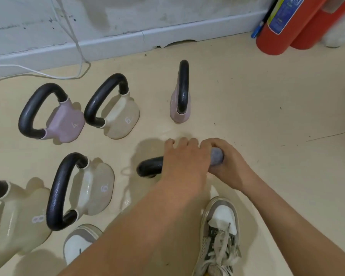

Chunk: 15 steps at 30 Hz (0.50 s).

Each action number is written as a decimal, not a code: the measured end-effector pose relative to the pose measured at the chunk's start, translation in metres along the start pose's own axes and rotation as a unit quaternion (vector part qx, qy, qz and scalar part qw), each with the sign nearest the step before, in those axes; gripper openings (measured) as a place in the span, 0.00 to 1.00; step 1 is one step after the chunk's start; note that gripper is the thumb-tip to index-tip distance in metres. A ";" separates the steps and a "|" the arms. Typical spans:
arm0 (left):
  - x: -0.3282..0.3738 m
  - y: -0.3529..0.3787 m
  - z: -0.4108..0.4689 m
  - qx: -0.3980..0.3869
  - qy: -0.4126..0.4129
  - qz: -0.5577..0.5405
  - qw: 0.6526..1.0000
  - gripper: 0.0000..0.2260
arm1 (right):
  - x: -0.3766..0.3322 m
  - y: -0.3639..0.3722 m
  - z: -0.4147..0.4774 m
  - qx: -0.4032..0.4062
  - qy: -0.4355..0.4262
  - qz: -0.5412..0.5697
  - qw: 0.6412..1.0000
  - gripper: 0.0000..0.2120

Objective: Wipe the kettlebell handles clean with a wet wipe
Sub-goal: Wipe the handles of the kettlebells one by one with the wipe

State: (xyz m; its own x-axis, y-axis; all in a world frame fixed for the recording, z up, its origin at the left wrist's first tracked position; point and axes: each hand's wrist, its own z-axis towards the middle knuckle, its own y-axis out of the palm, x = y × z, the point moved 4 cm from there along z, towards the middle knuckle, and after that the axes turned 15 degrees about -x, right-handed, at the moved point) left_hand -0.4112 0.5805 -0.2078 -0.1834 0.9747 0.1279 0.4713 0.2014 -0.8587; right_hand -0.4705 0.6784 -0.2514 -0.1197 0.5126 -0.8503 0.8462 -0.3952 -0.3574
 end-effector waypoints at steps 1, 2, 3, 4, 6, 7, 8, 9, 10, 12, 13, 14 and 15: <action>-0.009 0.001 -0.007 0.011 0.013 -0.024 1.000 0.19 | -0.003 -0.006 -0.003 -0.026 0.026 -0.085 0.996 0.30; -0.018 0.004 -0.015 0.030 0.030 -0.050 0.998 0.21 | -0.007 -0.011 -0.010 -0.054 0.061 -0.174 0.981 0.38; -0.026 0.006 -0.022 0.050 0.043 -0.077 0.995 0.21 | -0.014 -0.015 -0.016 -0.060 0.076 -0.249 0.964 0.42; -0.032 0.008 -0.028 0.064 0.053 -0.104 0.991 0.20 | -0.028 -0.014 -0.022 -0.044 0.047 -0.303 0.951 0.41; -0.038 0.013 -0.031 0.077 0.059 -0.149 0.984 0.16 | -0.050 0.001 -0.022 -0.007 -0.067 -0.345 0.936 0.33; -0.038 0.014 -0.030 0.082 0.058 -0.169 0.981 0.13 | -0.056 0.012 -0.018 -0.007 -0.098 -0.364 0.926 0.27; -0.039 0.015 -0.030 0.087 0.055 -0.183 0.978 0.11 | -0.056 0.021 -0.010 -0.013 -0.107 -0.386 0.916 0.23; -0.040 0.016 -0.029 0.094 0.054 -0.193 0.975 0.11 | -0.053 0.024 -0.002 -0.013 -0.101 -0.400 0.911 0.19; -0.042 0.017 -0.030 0.102 0.052 -0.200 0.973 0.12 | -0.048 0.023 0.006 -0.005 -0.090 -0.399 0.913 0.16; -0.046 0.019 -0.032 0.110 0.047 -0.206 0.971 0.16 | -0.037 0.015 0.013 0.025 -0.102 -0.377 0.920 0.12; -0.047 0.020 -0.033 0.112 0.048 -0.205 0.971 0.18 | -0.031 0.013 0.014 0.040 -0.121 -0.363 0.923 0.11; -0.047 0.021 -0.034 0.113 0.047 -0.203 0.971 0.19 | -0.026 0.012 0.014 0.057 -0.140 -0.349 0.925 0.10; -0.048 0.021 -0.034 0.116 0.044 -0.202 0.971 0.19 | -0.022 0.011 0.013 0.079 -0.155 -0.325 0.930 0.09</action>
State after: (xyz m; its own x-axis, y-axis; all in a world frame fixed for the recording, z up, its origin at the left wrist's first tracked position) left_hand -0.3635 0.5411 -0.2153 -0.2339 0.8270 0.5113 0.1667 0.5522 -0.8169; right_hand -0.4657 0.6529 -0.2418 -0.7437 0.4478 -0.4964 0.4585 -0.1987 -0.8662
